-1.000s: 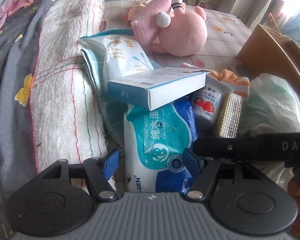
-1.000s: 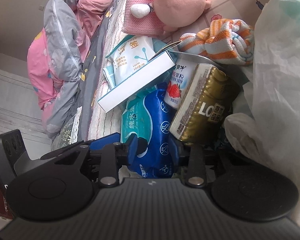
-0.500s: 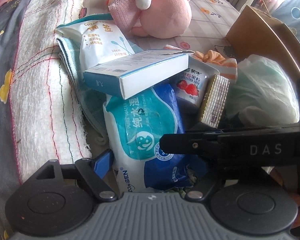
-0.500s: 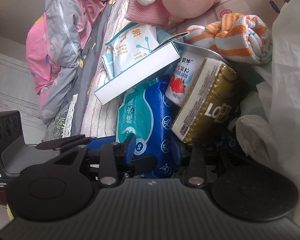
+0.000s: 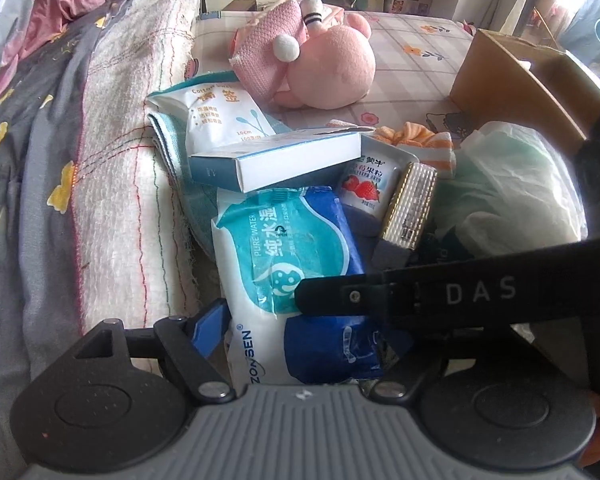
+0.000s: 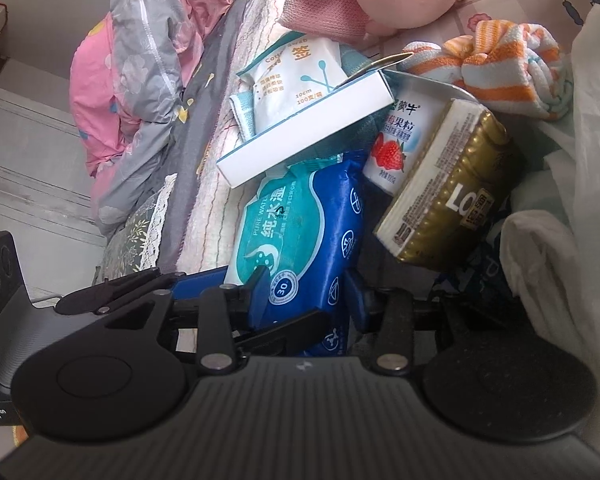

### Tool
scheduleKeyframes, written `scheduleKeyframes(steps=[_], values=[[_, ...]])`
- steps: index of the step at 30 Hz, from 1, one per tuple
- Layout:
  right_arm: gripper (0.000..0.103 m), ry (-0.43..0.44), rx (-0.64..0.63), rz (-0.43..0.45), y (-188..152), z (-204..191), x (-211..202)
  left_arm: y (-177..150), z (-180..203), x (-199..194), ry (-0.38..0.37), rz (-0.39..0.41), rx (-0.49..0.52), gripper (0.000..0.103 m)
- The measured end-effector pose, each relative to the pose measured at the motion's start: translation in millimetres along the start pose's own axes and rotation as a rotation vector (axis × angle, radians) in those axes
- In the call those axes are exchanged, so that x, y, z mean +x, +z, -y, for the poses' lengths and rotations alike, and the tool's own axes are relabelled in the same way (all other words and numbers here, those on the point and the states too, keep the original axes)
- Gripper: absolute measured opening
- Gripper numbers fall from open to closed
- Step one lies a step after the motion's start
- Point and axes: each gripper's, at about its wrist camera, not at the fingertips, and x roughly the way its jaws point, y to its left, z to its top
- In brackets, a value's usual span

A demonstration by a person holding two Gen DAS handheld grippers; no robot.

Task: Organize soft objects
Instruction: 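Carry the wet-wipe pack with the right gripper into the cardboard box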

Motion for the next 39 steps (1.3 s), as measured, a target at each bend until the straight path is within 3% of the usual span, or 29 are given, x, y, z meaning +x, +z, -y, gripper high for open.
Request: scheduleKeyframes(steps=[14, 22, 26, 30, 34, 39], values=[[0.04, 0.14, -0.075, 0.078, -13.8, -35.6, -86.9, -3.8, 57.5, -93.7, 0.101, 0.166, 0.041, 0.08], [0.04, 0.092, -0.126, 0.273, 20.4, -20.1, -198.3, 50.4, 140.2, -115.7, 0.015, 0.303, 0.188, 0.08], [0.04, 0.007, -0.123, 0.356, 46.8, 9.1, -255.2, 94.3, 188.4, -100.8, -0.081, 0.326, 0.251, 0.081], [0.04, -0.093, -0.094, 0.395, 82.2, 52.5, -293.3, 140.4, 234.3, -62.1, -0.188, 0.275, 0.274, 0.081], [0.04, -0.146, -0.014, 0.356, 124.1, 117.2, -306.3, 172.2, 267.2, -13.0, -0.238, 0.196, 0.271, 0.079], [0.04, -0.164, 0.067, 0.253, 166.6, 189.8, -293.7, 190.3, 289.5, 43.4, -0.221, 0.11, 0.291, 0.078]])
